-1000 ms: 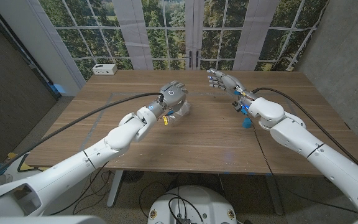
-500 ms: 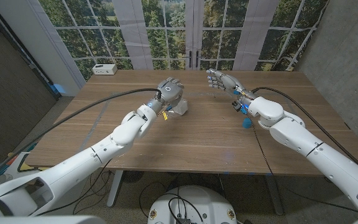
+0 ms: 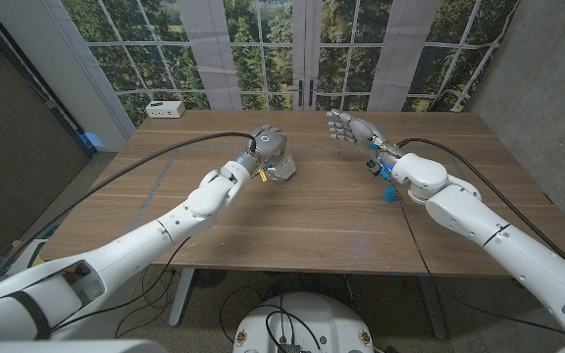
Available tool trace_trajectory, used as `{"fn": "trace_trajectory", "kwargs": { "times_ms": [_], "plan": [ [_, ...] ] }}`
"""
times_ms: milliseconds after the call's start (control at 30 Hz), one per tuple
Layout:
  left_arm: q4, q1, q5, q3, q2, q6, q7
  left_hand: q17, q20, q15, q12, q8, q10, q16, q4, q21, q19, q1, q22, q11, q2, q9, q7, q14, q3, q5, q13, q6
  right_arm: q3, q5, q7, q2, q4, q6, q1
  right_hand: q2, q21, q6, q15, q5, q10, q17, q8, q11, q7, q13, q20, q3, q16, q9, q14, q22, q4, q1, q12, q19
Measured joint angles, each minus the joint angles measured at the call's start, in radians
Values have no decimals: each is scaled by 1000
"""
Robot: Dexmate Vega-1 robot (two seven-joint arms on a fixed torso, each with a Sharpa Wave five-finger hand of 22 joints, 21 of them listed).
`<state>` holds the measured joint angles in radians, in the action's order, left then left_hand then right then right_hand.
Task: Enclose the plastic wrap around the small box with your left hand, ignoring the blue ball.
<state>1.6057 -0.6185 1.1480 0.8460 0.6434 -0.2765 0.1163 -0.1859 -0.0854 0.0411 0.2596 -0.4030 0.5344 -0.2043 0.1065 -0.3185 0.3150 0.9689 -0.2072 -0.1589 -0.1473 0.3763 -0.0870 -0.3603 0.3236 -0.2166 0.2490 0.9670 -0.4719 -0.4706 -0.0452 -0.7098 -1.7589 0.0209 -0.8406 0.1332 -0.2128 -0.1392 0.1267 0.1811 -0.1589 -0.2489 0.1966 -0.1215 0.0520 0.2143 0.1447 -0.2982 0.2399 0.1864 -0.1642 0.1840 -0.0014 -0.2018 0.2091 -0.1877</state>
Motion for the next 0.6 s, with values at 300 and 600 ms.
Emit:
{"fn": "trace_trajectory", "kwargs": {
  "times_ms": [300, 600],
  "plan": [
    [-65, 40, -54, 41, -21, 14, 20, 5, 2, 3, -8, 167, 6, 5, 14, -11, 2, -23, -5, 4, 23, -72, -87, -15, -7, 28, 5, -290, 0, -2, -6, 2, 13, 5, 6, 0, 0, 0, 0, 0, 0, 0, 0, 0, 0, 0, 0, 0, 0, 0, 0, 0, 0, 0, 0, 0],
    [-104, 63, -98, 67, -37, 31, 87, 2, 2, 3, -31, 241, -54, 9, 4, -15, 1, -77, -5, 25, 68, -134, -85, -22, -37, 28, 5, -566, 0, -2, -13, 3, 24, 14, 12, 0, 0, 0, 2, 0, 0, 3, 0, 0, 0, 0, 0, 0, 0, 0, -2, 0, 0, 0, 0, 0]
  ]
}}
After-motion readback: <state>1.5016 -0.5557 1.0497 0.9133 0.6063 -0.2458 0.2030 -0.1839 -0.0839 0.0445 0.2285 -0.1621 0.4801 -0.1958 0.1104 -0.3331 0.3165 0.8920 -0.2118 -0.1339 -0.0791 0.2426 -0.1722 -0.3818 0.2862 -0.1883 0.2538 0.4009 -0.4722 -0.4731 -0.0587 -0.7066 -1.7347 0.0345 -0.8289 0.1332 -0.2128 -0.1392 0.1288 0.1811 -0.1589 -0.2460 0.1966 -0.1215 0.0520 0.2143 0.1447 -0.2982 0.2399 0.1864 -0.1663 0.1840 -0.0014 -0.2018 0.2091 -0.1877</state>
